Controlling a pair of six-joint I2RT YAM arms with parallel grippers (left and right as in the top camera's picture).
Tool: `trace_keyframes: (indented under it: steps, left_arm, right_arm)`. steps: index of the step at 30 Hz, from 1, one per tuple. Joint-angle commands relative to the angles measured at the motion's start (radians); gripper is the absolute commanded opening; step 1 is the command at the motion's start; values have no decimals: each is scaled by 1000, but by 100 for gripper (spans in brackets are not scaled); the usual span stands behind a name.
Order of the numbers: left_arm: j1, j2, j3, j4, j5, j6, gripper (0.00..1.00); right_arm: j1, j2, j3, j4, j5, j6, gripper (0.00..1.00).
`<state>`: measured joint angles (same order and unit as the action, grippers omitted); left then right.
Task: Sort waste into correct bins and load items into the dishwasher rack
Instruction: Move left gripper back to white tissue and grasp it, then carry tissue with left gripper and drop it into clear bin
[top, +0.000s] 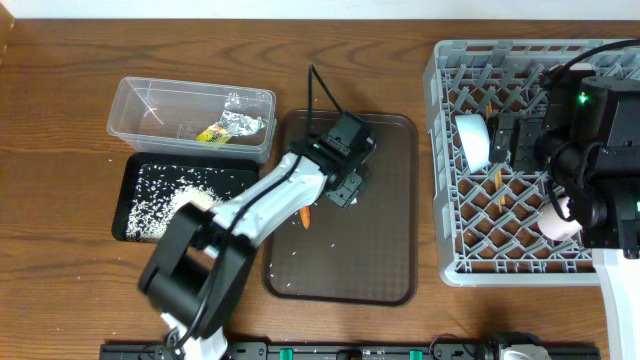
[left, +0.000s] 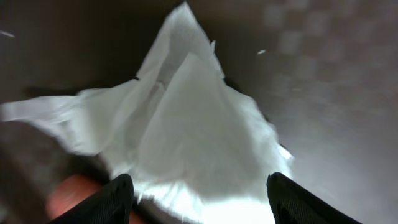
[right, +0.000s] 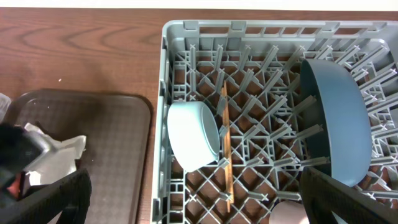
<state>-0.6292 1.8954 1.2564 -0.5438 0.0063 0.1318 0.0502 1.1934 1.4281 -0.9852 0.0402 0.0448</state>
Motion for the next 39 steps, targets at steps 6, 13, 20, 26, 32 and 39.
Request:
trace_keyframes:
  steps: [6,13,20,26,32,39]
  left_arm:
    - [4,51,-3,36,-26,11,54]
    - [4,31,11,21,-26,14,6]
    - [21,-83,92,-83,-135,14,6]
    - [146,-207,172,-143,-238,14,6]
    - [373,-212,167,-122,-132,-34,6]
    - [536,-118,165,-83,48,-43,28]
  right_arm:
    - [3,-8,14,-3,0,10,99]
    - [3,-8,14,-3,0,10,99]
    - [3,-8,14,-3,0,10,99]
    - [3,-8,14,-3,0,10,99]
    - [3,-8,14,-3,0,10,99]
    - [3,-8,14,-3,0,10,99]
